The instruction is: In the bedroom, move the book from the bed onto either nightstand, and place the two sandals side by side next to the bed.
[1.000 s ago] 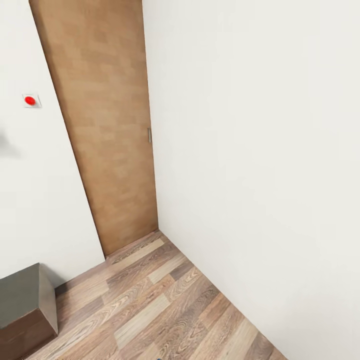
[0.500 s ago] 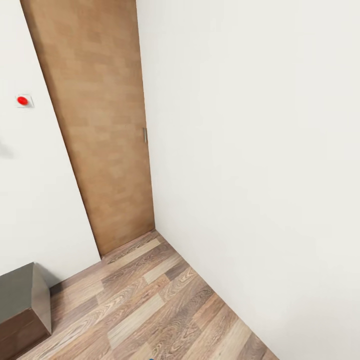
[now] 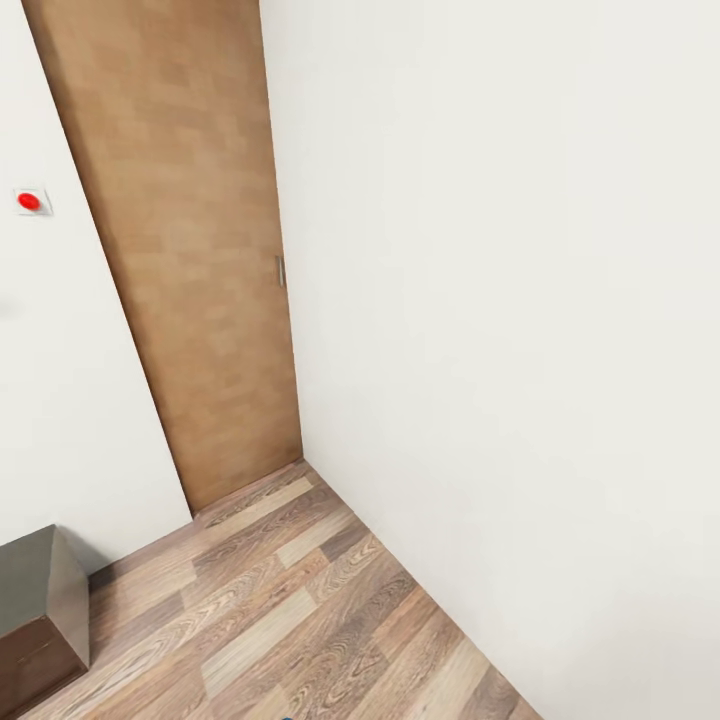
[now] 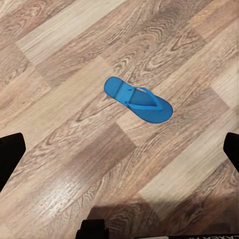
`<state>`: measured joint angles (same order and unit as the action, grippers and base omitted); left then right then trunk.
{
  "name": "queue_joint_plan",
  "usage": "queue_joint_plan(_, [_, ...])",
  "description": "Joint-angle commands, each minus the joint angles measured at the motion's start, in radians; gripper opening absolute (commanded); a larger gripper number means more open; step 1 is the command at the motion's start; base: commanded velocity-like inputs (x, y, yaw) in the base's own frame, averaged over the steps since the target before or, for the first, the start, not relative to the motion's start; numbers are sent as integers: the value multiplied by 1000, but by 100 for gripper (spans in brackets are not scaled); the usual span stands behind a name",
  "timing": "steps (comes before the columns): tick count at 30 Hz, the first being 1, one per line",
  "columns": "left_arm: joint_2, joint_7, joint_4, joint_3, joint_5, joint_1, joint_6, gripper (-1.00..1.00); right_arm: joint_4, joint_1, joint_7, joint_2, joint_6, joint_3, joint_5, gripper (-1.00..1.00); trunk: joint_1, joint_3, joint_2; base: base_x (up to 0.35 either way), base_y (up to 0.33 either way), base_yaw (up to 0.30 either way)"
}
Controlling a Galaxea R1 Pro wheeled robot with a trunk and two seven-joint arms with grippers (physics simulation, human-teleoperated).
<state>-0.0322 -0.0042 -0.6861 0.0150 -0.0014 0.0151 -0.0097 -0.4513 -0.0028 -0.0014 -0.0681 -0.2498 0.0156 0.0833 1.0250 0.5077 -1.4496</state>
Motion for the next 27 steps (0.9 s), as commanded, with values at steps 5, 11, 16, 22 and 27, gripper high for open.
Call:
queue_joint_plan(5, [0,0,-1,0,0,0,-1,100,0,0,0,0,-3,-2,9,100,0,1,0,0,-3,129])
queue_joint_plan(11, [0,0,-1,0,0,0,-1,100,0,0,0,-1,-3,-2,9,100,0,1,0,0,0,262])
queue_joint_plan(16, [0,0,-1,0,0,0,-1,100,0,0,0,0,-3,-2,9,100,0,1,0,0,0,286])
queue_joint_plan(22, [0,0,-1,0,0,0,-1,100,0,0,0,0,-3,-2,9,100,0,1,0,0,0,115])
queue_joint_plan(27, [0,0,-1,1,0,0,-1,100,0,0,0,0,-3,-2,9,100,0,1,0,0,-27,10])
